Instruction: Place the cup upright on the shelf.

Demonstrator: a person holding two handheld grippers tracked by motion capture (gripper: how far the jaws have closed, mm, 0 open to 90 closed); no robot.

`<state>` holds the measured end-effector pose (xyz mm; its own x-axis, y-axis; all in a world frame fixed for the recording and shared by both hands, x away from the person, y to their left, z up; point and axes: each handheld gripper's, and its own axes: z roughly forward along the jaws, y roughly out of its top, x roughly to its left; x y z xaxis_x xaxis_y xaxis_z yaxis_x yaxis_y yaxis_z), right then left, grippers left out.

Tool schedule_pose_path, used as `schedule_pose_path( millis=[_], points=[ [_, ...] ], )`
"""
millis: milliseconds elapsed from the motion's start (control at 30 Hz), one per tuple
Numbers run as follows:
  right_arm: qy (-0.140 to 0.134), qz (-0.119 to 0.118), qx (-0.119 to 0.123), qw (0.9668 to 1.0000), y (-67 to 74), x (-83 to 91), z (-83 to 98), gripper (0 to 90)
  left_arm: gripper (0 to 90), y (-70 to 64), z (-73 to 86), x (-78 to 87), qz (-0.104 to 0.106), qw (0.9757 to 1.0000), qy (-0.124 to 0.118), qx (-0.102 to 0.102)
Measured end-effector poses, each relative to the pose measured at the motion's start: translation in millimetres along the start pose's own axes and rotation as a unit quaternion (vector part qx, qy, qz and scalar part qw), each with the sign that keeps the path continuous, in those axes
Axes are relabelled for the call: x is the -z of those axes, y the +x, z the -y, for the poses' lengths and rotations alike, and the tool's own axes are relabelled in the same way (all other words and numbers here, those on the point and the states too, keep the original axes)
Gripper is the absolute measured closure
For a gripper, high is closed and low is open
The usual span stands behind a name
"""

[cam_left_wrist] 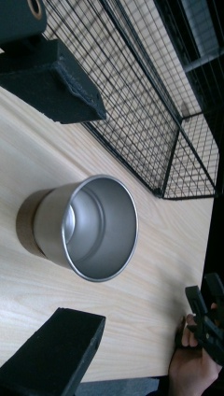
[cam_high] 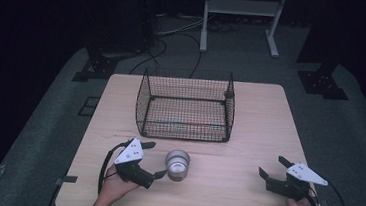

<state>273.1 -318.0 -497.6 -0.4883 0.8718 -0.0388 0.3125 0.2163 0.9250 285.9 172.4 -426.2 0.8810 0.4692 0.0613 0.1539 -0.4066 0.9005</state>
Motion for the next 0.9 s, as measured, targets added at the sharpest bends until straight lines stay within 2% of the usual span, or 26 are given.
schedule_pose_path(
  millis=[100,367,667,767,900],
  points=[
    [0.000,0.000,-0.001,1.0000,-0.1,0.0,0.0,13.4,2.5,-1.0,-3.2,-5.9,0.012,0.9999,0.010,-0.002],
    [0.000,0.001,0.000,1.0000,0.0,-0.1,0.0,13.4,2.5,-4.1,-5.5,-16.8,0.025,0.9993,0.024,-0.013],
    [0.002,0.001,0.002,1.0000,0.4,-0.3,-0.2,13.5,2.5,-5.1,-7.3,-28.3,0.032,0.9986,0.037,-0.019],
    [0.002,0.000,0.002,1.0000,0.3,-0.3,-0.2,13.4,2.5,-5.5,-7.2,-35.4,0.037,0.9977,0.051,-0.021],
    [0.003,-0.001,0.003,1.0000,0.7,-0.4,-0.2,13.4,2.5,-4.9,-6.5,-39.6,0.034,0.9975,0.058,-0.023]
  ],
)
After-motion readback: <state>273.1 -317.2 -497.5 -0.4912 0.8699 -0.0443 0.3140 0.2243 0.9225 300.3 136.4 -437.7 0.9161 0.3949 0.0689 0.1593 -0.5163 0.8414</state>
